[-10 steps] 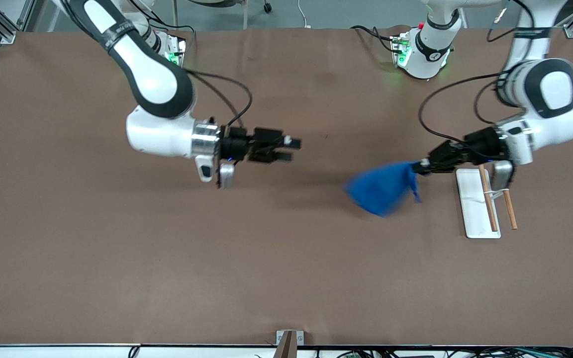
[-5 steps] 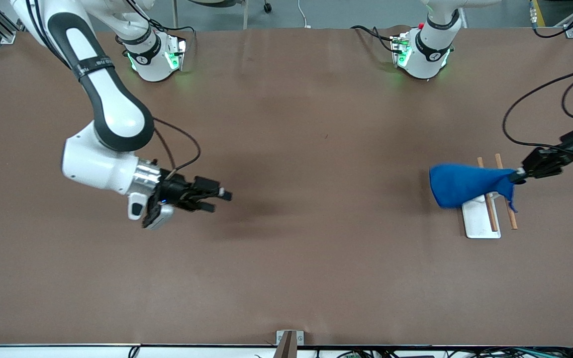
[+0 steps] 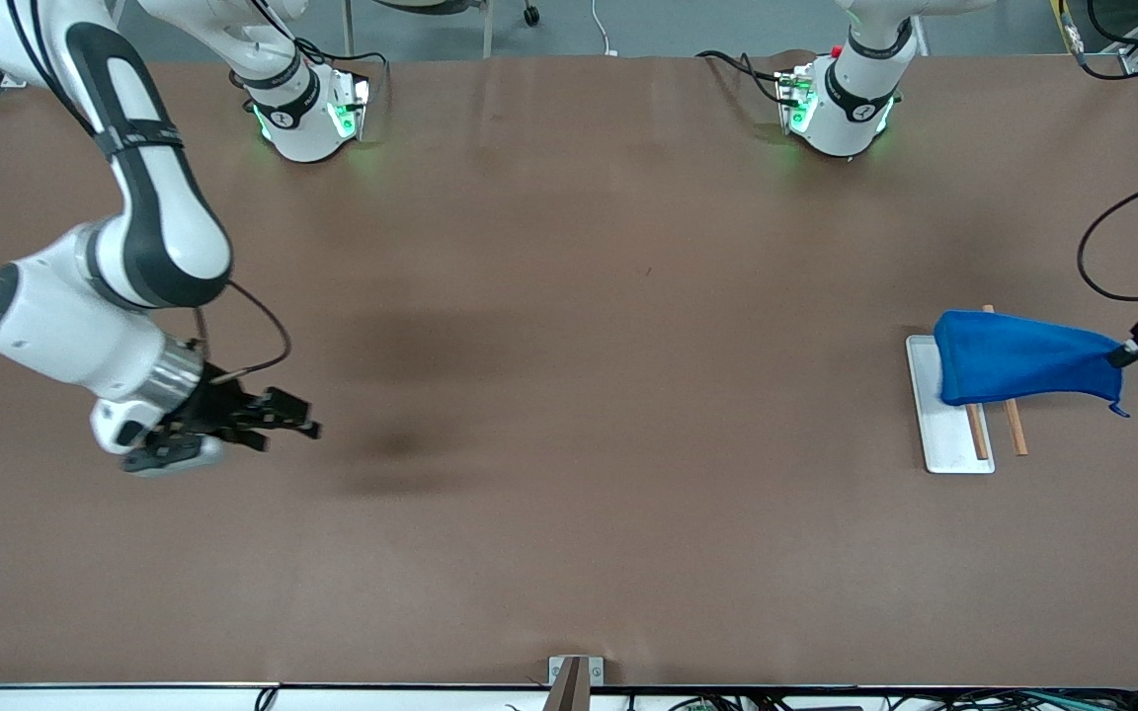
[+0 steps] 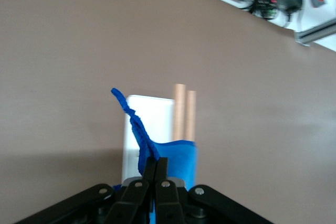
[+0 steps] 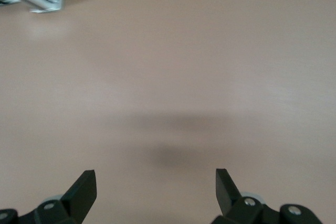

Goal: Right arm passes towel to left arm to hang
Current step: 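Carry the towel with the left gripper over the wooden rods, then release the towel onto the rods and raise the left gripper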

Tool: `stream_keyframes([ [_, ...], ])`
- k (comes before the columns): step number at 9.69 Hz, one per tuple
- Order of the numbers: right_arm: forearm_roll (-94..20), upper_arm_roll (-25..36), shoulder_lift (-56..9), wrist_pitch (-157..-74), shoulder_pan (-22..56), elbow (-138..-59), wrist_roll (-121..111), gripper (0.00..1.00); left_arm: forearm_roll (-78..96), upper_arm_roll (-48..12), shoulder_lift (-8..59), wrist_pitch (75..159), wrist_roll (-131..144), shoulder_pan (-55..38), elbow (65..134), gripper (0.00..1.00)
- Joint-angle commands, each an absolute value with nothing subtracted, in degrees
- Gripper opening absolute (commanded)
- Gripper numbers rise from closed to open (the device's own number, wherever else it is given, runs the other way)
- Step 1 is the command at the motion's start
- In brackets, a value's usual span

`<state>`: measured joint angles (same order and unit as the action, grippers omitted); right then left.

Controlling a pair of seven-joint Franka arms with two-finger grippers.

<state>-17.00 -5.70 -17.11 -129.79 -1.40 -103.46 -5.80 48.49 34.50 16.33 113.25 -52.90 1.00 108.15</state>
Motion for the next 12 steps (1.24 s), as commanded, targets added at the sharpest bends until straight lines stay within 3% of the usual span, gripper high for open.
stream_keyframes([
  [1, -6.99, -1.33, -10.57, -124.48, -1.05, -106.26, -0.71, 1.0, 47.64, 35.15, 20.13, 113.03, -53.7, 1.84, 106.43, 0.0],
  [2, -5.46, -0.36, -8.55, -122.28, -1.75, -106.17, -0.7, 1.0, 47.64, 35.16, 20.39, 113.03, -53.7, 1.93, 106.26, 0.26],
  [3, -4.41, 0.78, -7.05, -120.34, -2.11, -105.82, -0.96, 1.0, 47.29, 35.42, 20.65, 113.11, -54.14, 1.85, 106.17, 0.98],
  [7, 0.09, 3.43, 1.04, -105.25, -2.2, -101.98, 7.38, 1.0, 34.22, 32.81, 15.32, 113.64, -52.83, 1.32, 104.5, 1.0],
  [12, -0.87, 5.45, 1.41, -86.07, -3.16, -84.4, 6.77, 1.0, 6.19, 12.87, -1.03, 111.2, -22.22, 1.84, 107.84, 1.0],
])
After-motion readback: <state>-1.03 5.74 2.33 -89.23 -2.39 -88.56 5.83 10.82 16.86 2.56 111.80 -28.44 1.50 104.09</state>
